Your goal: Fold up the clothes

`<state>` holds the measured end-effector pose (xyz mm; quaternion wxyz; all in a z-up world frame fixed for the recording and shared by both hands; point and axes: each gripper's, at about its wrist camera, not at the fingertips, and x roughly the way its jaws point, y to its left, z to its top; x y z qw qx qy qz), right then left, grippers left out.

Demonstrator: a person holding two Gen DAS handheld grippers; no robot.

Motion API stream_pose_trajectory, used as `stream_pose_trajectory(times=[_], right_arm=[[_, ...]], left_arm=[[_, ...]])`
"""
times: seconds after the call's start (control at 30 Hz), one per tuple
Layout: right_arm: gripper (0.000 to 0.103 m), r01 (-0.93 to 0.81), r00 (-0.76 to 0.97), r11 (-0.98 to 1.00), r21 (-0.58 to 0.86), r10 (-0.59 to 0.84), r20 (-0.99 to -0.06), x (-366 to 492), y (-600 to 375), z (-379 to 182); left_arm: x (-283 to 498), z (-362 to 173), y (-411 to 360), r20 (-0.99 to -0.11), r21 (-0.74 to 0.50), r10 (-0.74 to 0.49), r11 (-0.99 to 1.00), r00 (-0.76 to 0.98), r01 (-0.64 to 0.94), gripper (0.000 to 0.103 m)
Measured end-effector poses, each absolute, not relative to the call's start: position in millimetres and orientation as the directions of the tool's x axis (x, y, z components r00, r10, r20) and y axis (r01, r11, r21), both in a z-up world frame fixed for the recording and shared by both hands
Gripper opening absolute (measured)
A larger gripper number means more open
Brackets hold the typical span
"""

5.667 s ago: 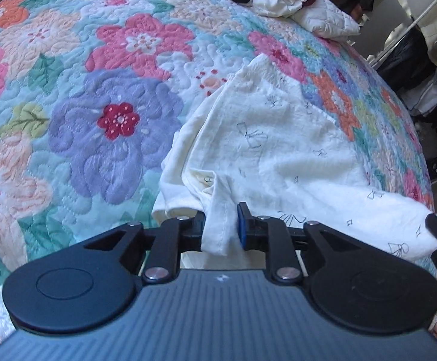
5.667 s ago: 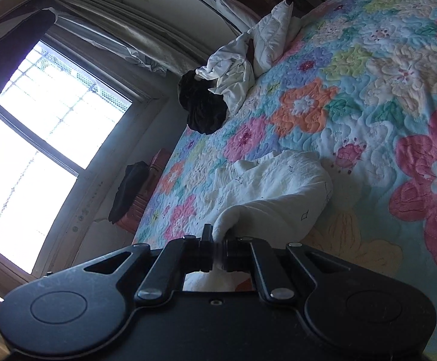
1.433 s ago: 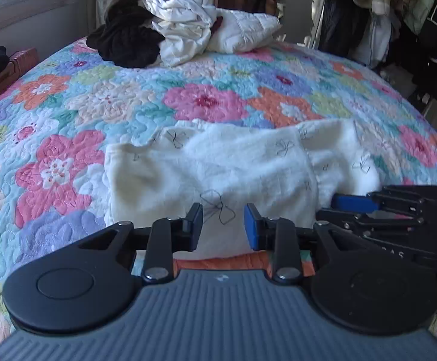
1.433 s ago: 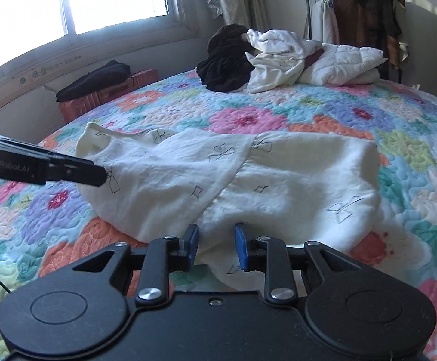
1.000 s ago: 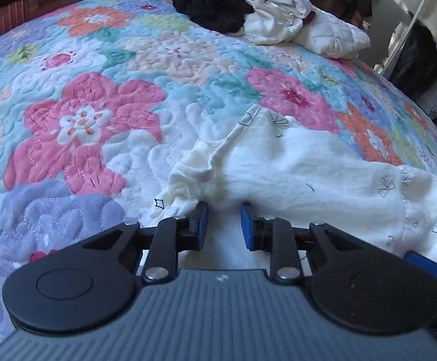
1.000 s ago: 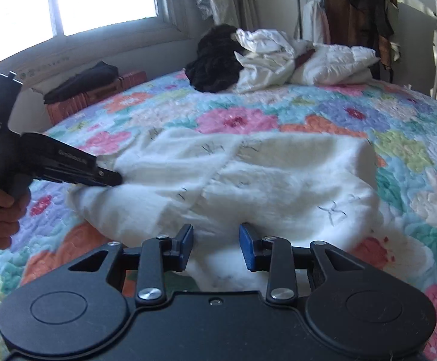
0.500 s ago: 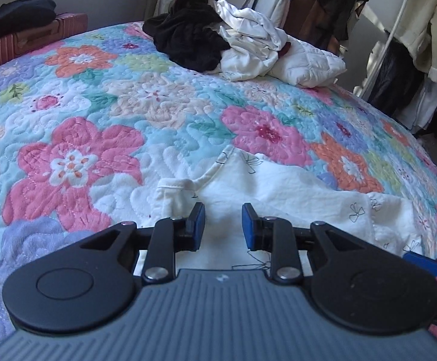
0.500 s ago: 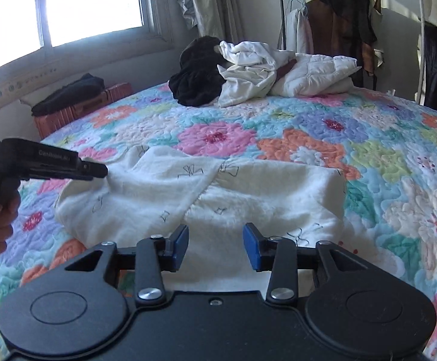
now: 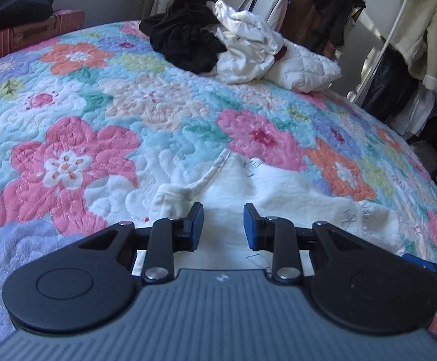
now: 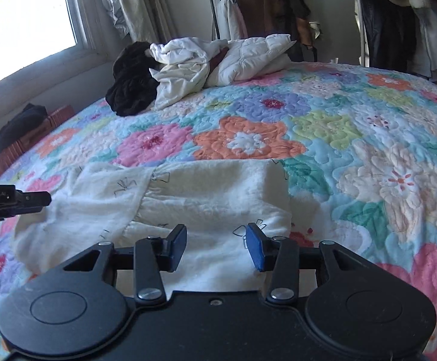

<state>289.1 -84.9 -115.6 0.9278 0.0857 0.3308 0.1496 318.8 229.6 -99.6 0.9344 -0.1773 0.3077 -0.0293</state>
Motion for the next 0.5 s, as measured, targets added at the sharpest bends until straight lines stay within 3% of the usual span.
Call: stream_pose_trajectory(times=[0.07, 0.23, 0.33, 0.5], right_arm=[[0.051, -0.222, 0.725, 0.913, 0.343, 0.390, -0.568, 279.4, -87.3, -107.4], [0.051, -0.233, 0.609, 0.852, 0.469, 0.504, -0.613, 268.0, -72.5, -116.6], [0.051, -0.219, 0.557, 0.835, 0.505, 0.532, -0.638, 258.5, -64.3, -129.2], [0.052, -0.049, 0.531, 0.756, 0.653, 0.573, -0.624, 249.6, -76.4, -161.8]], left_arm=[[311.9, -88.7, 222.2, -0.527, -0.365, -0.192, 0.931, 0.828, -0.017, 0.029], [318.7, -102.1, 186.1, -0.587, -0.413, -0.354, 0.904, 0.728, 0.107, 0.031], [331.8, -132.0, 167.3, -0.707, -0.335, -0.314, 0.938, 0.634, 0.091, 0.034], [336.1, -140.8, 179.9, -0.693, -0.431, -0.359, 0.901, 0.626, 0.039, 0.034]])
